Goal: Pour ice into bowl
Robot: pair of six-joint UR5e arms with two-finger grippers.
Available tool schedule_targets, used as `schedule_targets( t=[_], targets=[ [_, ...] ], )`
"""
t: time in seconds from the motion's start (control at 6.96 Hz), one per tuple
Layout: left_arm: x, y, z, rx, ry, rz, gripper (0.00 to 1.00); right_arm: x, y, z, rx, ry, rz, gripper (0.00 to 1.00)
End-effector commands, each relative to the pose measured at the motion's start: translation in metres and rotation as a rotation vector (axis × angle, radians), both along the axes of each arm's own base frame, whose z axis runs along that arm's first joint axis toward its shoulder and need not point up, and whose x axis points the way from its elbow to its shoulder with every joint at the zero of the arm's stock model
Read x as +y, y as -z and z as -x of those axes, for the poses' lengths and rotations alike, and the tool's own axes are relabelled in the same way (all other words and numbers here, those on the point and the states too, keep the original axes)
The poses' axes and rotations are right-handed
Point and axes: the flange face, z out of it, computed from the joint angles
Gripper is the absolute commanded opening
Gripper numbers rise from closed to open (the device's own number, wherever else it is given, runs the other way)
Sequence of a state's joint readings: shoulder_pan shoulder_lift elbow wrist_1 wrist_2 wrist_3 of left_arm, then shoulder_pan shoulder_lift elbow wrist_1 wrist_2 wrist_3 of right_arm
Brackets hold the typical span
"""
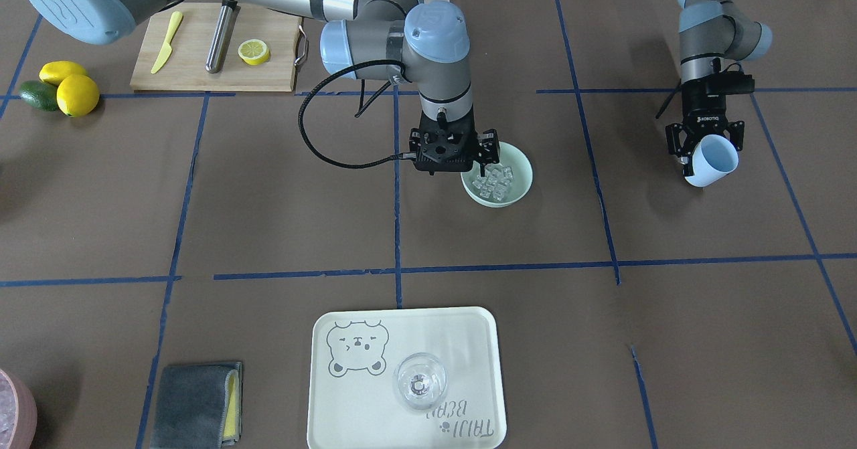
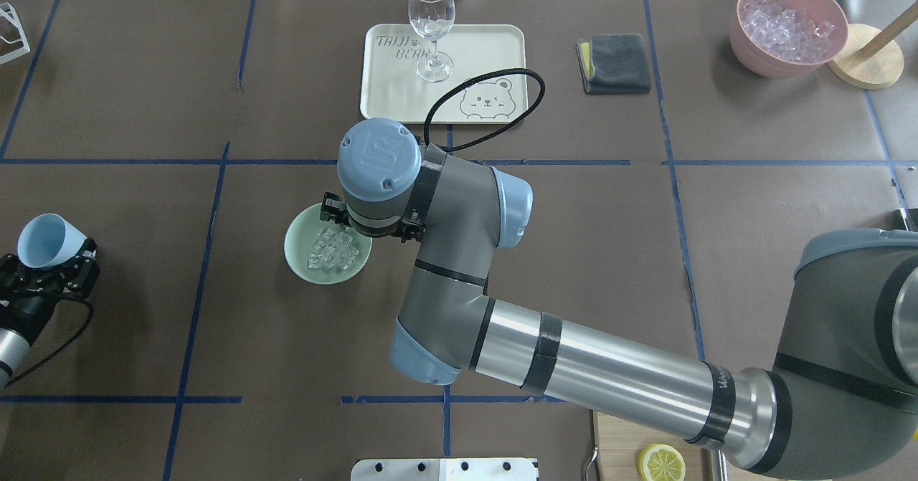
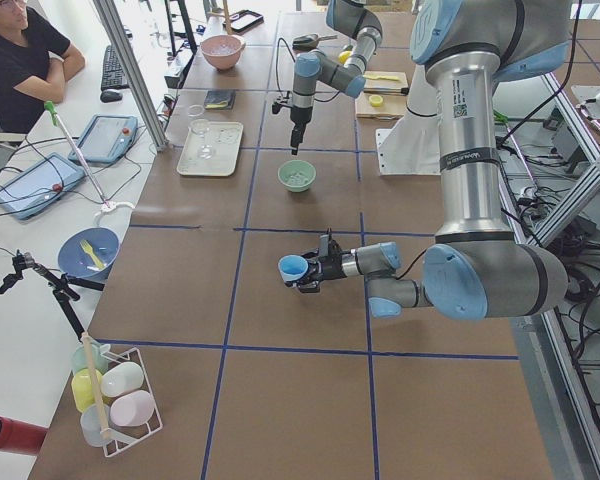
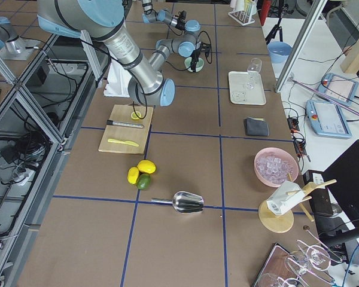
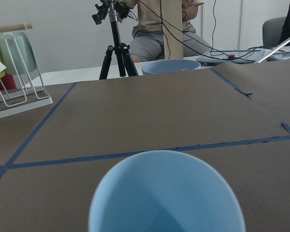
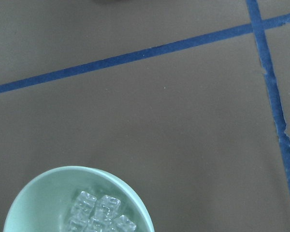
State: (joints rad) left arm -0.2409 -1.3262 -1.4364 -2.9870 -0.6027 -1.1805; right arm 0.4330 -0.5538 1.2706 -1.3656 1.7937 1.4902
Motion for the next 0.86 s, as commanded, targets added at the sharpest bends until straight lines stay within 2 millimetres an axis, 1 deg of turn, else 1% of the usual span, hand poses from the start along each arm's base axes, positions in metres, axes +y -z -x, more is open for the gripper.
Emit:
schedule_targets(
  t=[0.0, 0.14, 0.29, 0.43, 0.57, 0.72],
  targets=[
    [-0.004, 0.005, 0.001, 0.006, 0.006, -0.002, 1.0, 0.007, -0.007, 0.017, 0.029, 0.004, -0.008, 1.0],
    [-0.011, 0.011, 0.005, 0.004, -0.016, 0.01, 1.0, 0.012, -0.011, 0.023, 0.039, 0.006, -0.01, 1.0],
    [-0.022, 0.024, 0.014, -0.019, -0.004, -0.01, 1.0, 0.016, -0.014, 0.028, 0.046, 0.013, -0.01, 0.91],
    [-0.029, 0.031, 0.019, -0.038, -0.002, -0.021, 1.0, 0.019, -0.016, 0.031, 0.05, 0.017, -0.009, 0.72],
    [-0.037, 0.043, 0.027, -0.045, -0.014, -0.027, 1.0, 0.02, -0.015, 0.032, 0.043, 0.016, -0.012, 0.41],
    [-0.044, 0.048, 0.035, -0.066, -0.002, -0.038, 1.0, 0.026, -0.02, 0.043, 0.008, 0.011, -0.033, 0.0]
  ],
)
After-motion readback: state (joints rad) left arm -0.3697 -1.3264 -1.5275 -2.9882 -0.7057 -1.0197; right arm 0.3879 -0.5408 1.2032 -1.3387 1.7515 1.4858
